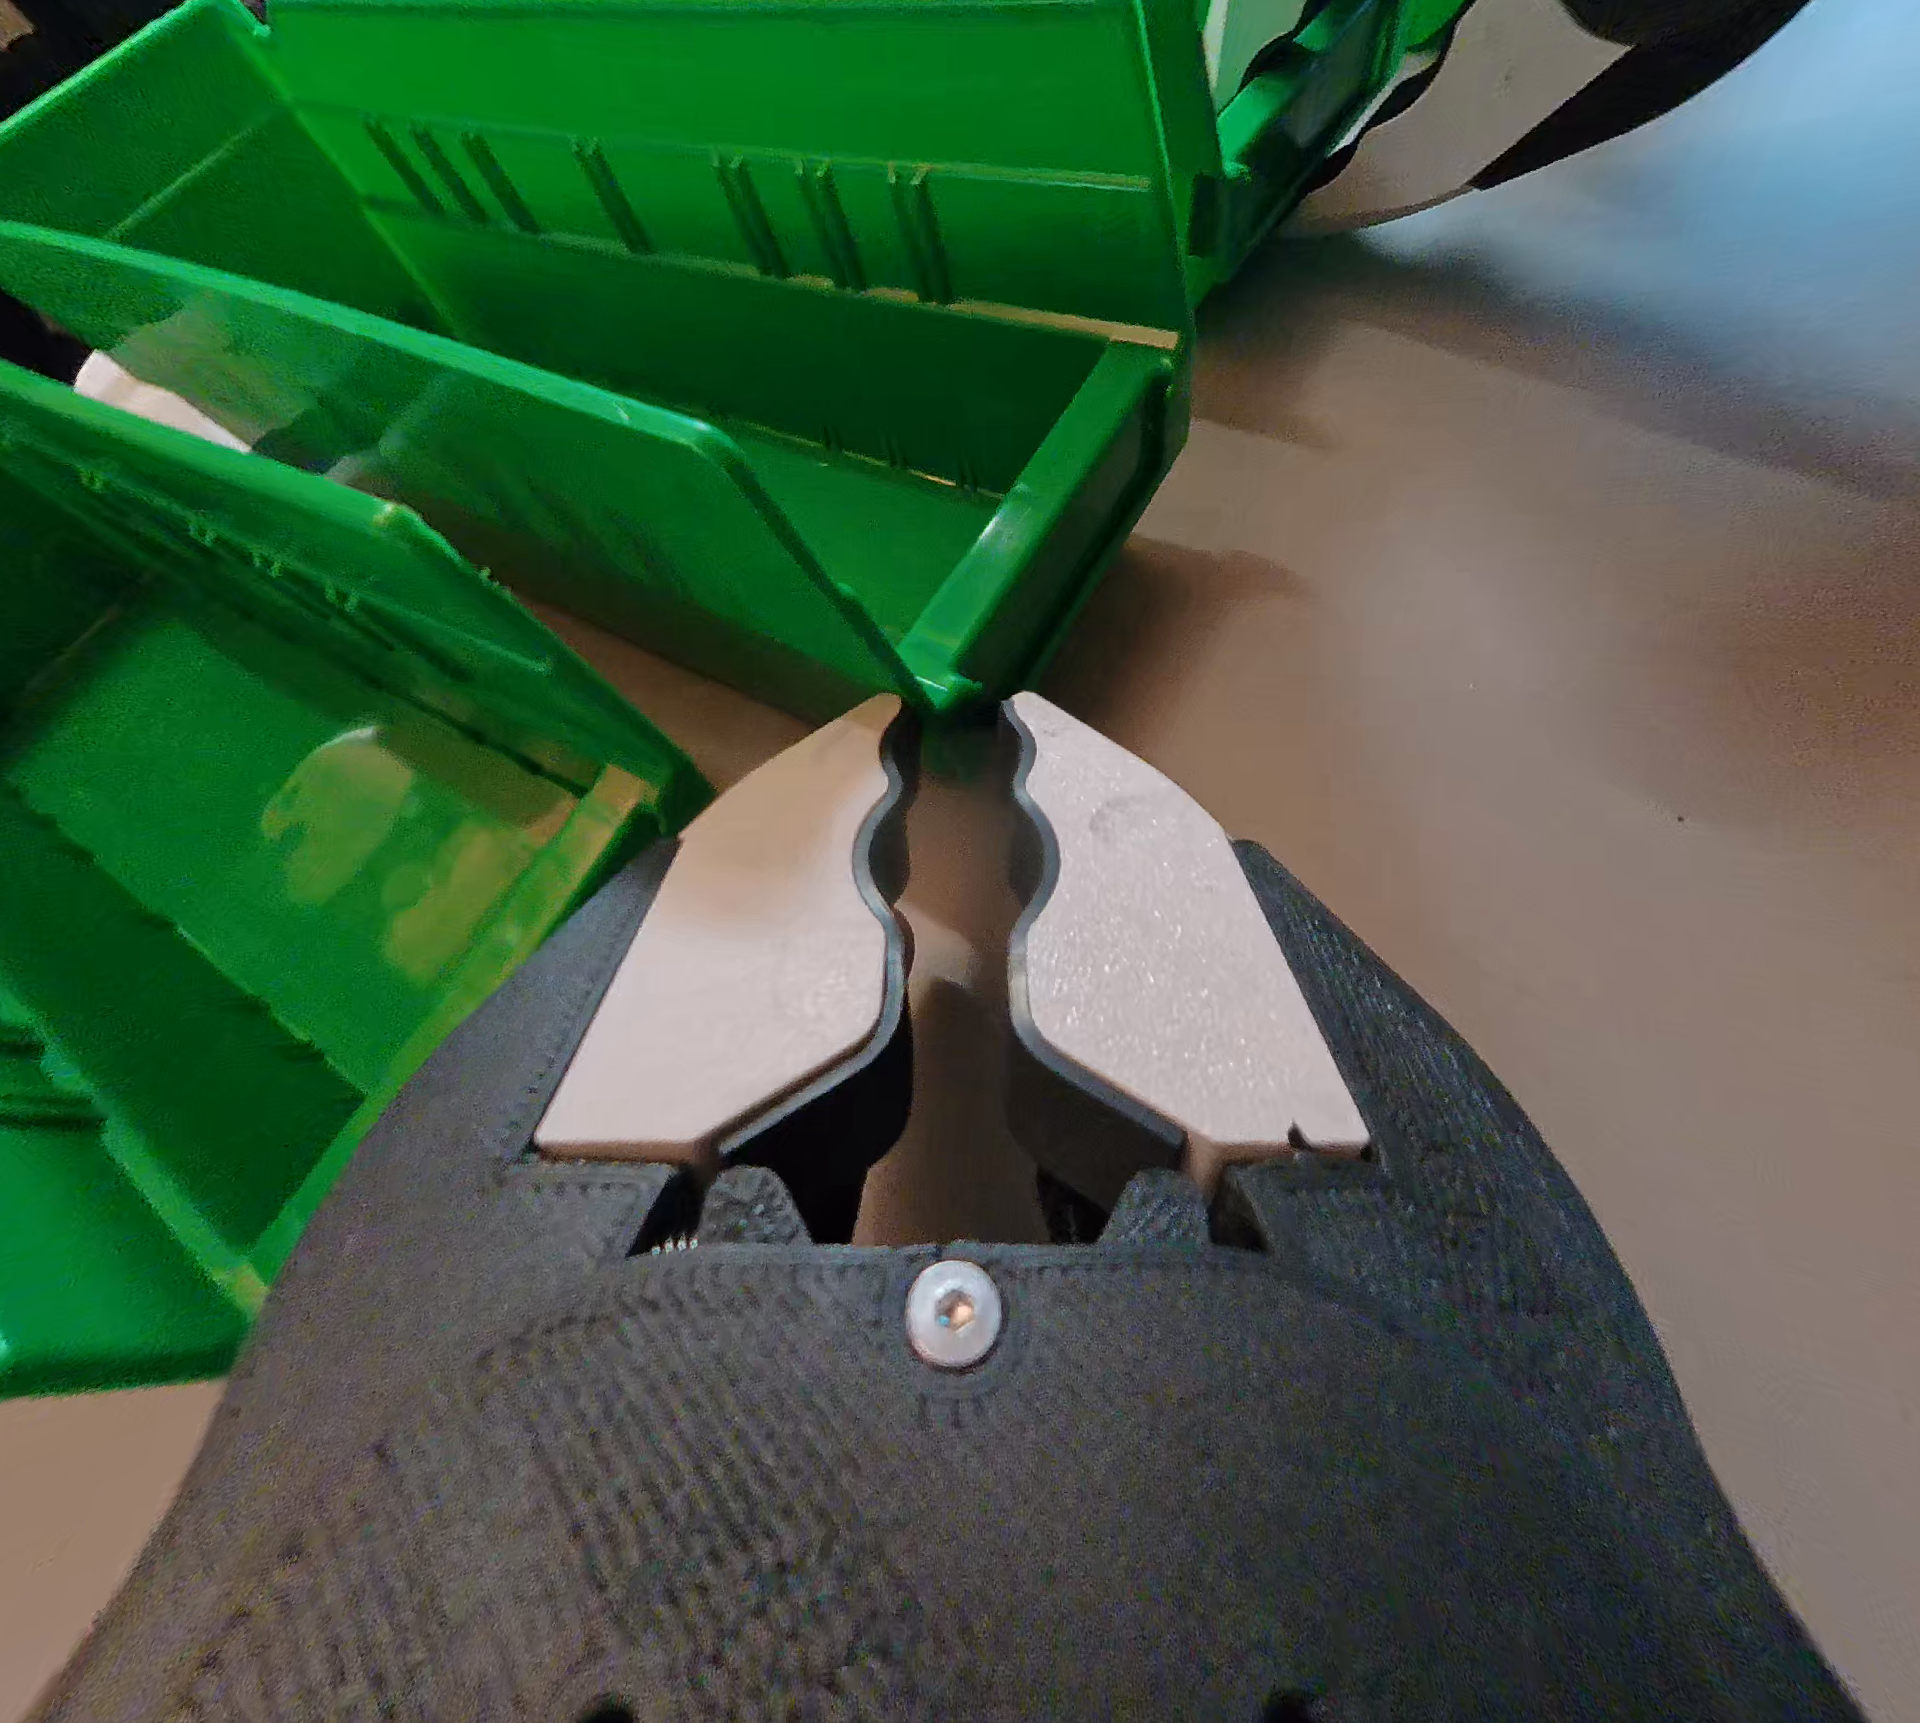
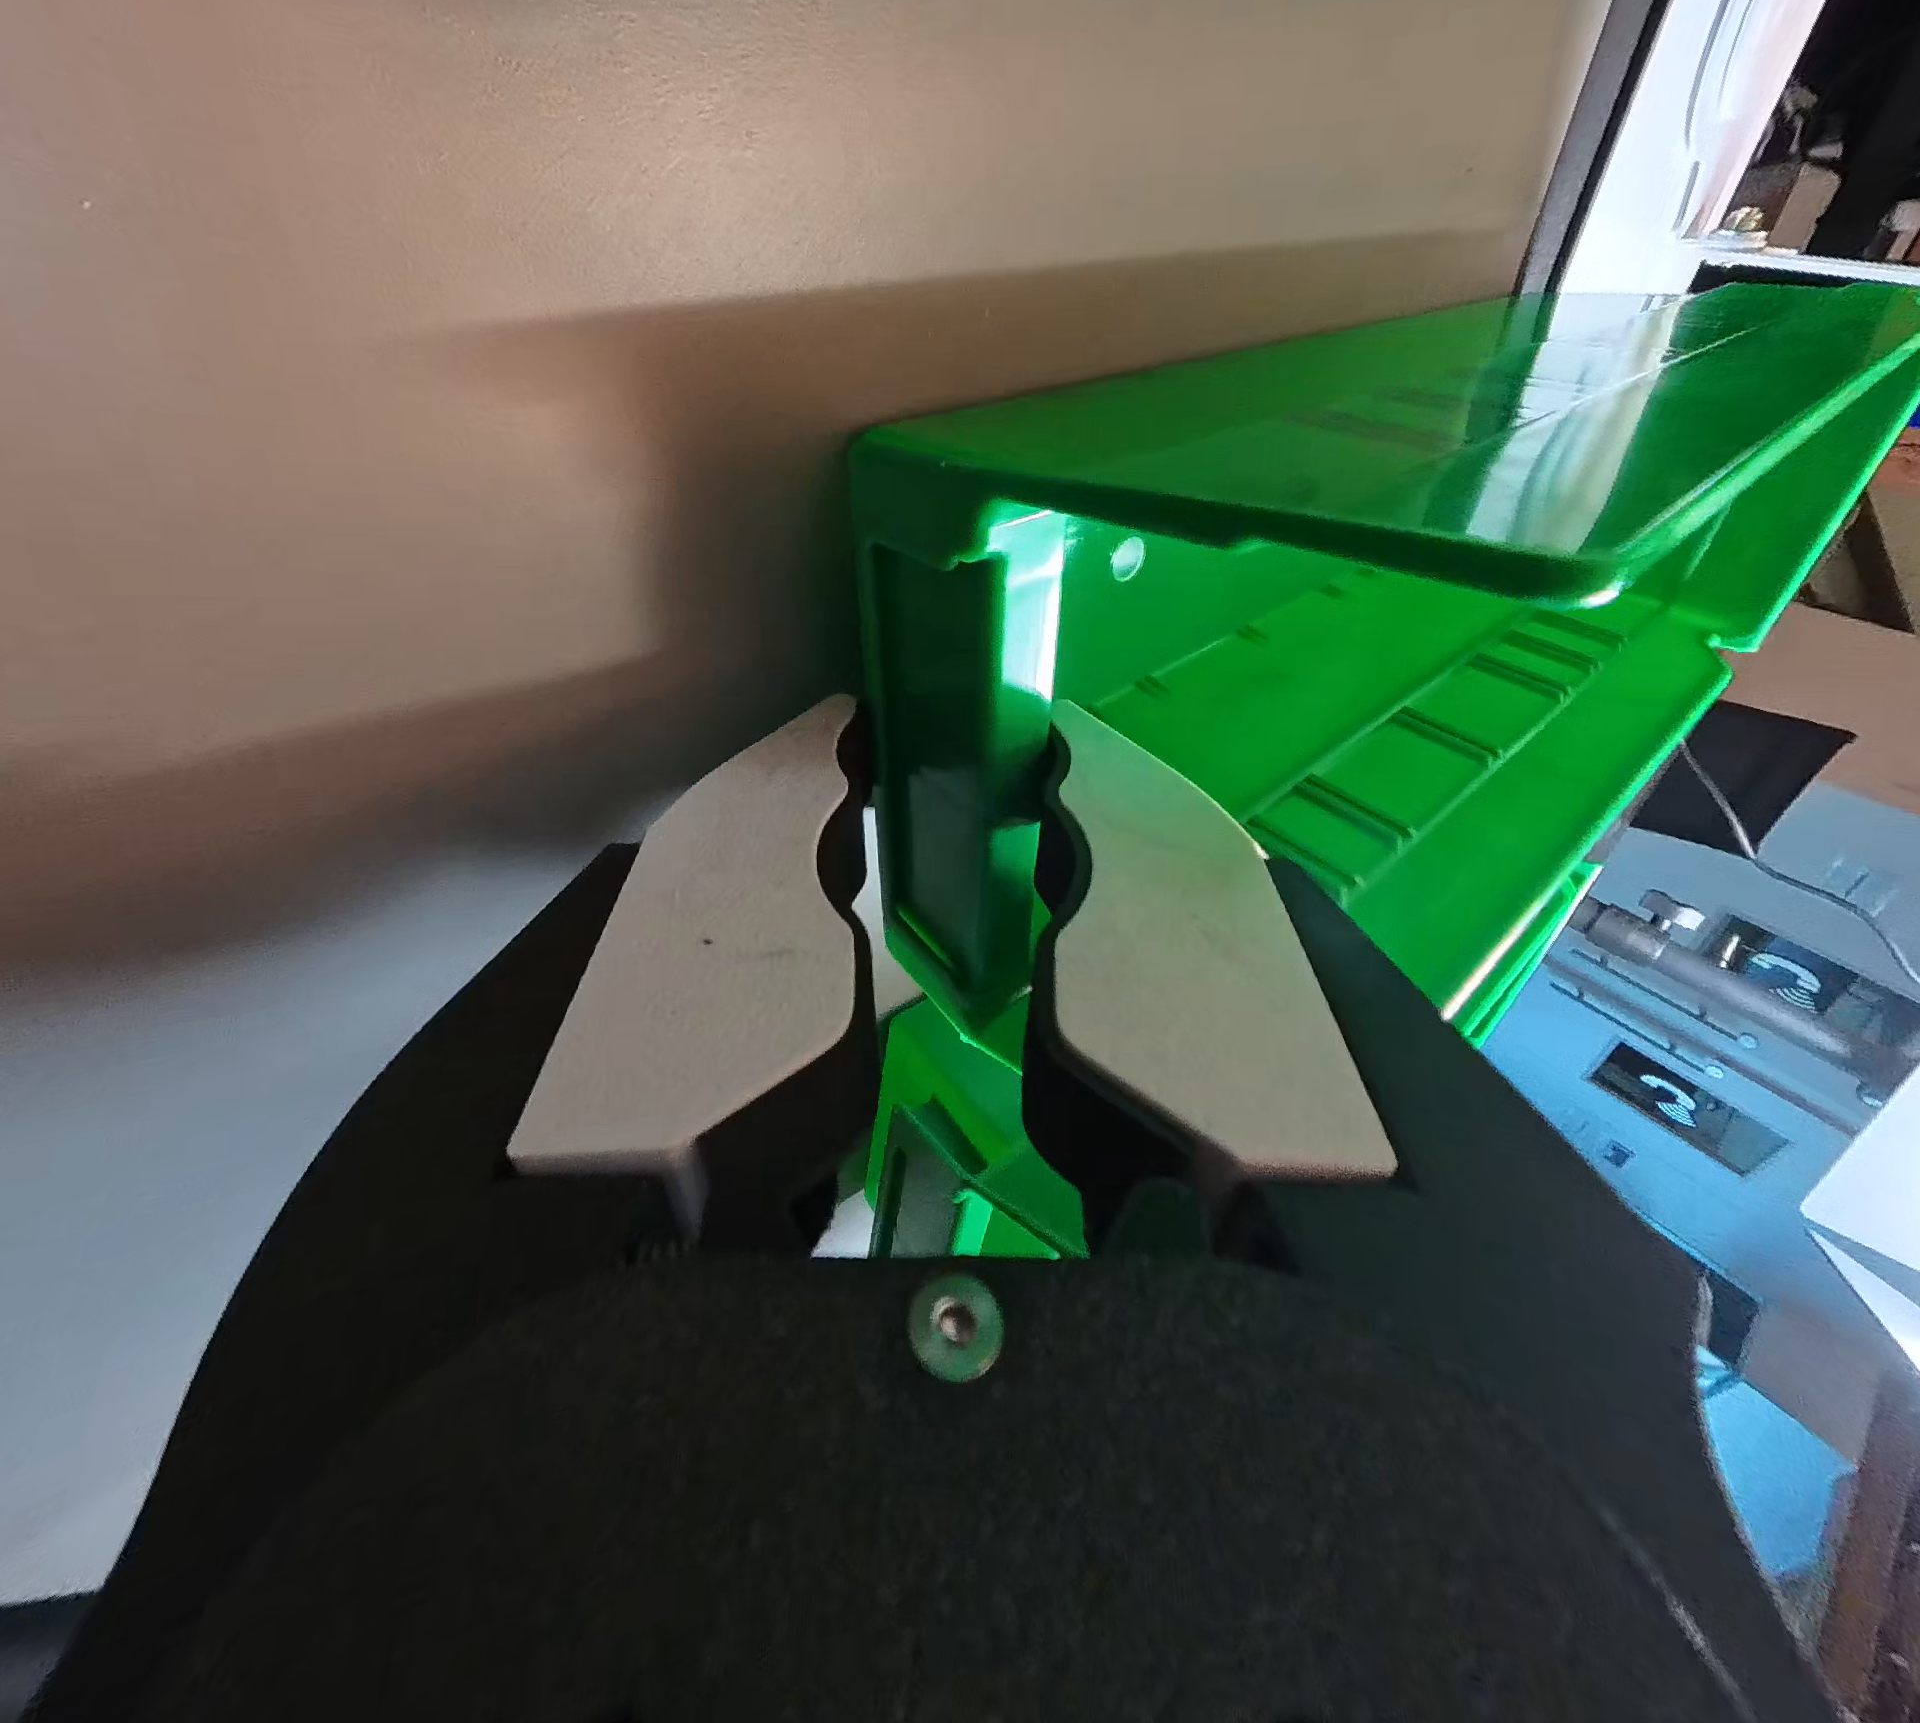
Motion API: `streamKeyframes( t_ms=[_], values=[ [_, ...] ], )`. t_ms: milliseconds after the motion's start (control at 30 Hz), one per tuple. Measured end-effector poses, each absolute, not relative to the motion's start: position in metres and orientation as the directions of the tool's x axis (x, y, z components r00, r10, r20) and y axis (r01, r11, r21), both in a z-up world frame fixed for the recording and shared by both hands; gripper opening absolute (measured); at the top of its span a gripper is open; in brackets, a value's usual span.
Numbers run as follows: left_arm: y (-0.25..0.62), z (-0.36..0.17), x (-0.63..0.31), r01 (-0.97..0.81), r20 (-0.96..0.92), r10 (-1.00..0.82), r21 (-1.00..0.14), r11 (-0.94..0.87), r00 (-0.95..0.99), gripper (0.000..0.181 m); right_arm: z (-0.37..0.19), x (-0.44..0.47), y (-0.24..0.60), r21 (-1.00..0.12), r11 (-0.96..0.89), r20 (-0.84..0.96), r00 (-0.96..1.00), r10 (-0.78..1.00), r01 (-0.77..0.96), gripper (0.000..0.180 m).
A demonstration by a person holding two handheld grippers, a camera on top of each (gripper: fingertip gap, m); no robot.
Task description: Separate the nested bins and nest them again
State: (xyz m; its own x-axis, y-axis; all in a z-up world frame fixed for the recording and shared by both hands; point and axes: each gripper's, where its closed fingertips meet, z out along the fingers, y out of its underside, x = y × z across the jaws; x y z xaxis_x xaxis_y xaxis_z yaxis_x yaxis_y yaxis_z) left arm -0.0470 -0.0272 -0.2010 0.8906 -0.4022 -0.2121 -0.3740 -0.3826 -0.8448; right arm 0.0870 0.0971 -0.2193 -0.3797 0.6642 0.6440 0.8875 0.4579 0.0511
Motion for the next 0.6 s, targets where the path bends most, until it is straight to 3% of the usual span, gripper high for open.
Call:
streamKeyframes(
  t_ms=[233,400,467,533,600],
  values=[
    [-0.026,-0.2,-0.045,-0.398,-0.198,-0.476,-0.841,-0.366,0.857,0.012,-0.218,0.082,0.099,0.007,0.441,0.646,-0.341,0.683,0.897,0.03],
    [-0.031,-0.204,-0.056,-0.387,-0.19,-0.456,-0.836,-0.39,0.87,0.014,-0.169,0.067,0.06,-0.27,0.461,0.566,-0.248,0.786,0.845,0.045],
    [-0.031,-0.204,-0.056,-0.386,-0.188,-0.456,-0.836,-0.39,0.87,0.014,-0.143,0.053,0.038,-0.339,0.55,0.588,-0.284,0.757,0.764,0.049],
    [-0.031,-0.204,-0.056,-0.395,-0.2,-0.453,-0.831,-0.392,0.869,0.014,-0.132,0.041,0.021,-0.312,0.64,0.639,-0.343,0.688,0.702,0.053],
    [-0.031,-0.204,-0.057,-0.403,-0.211,-0.447,-0.826,-0.393,0.869,0.014,-0.135,0.026,0.011,-0.196,0.735,0.708,-0.425,0.564,0.649,0.059]
  ],
)
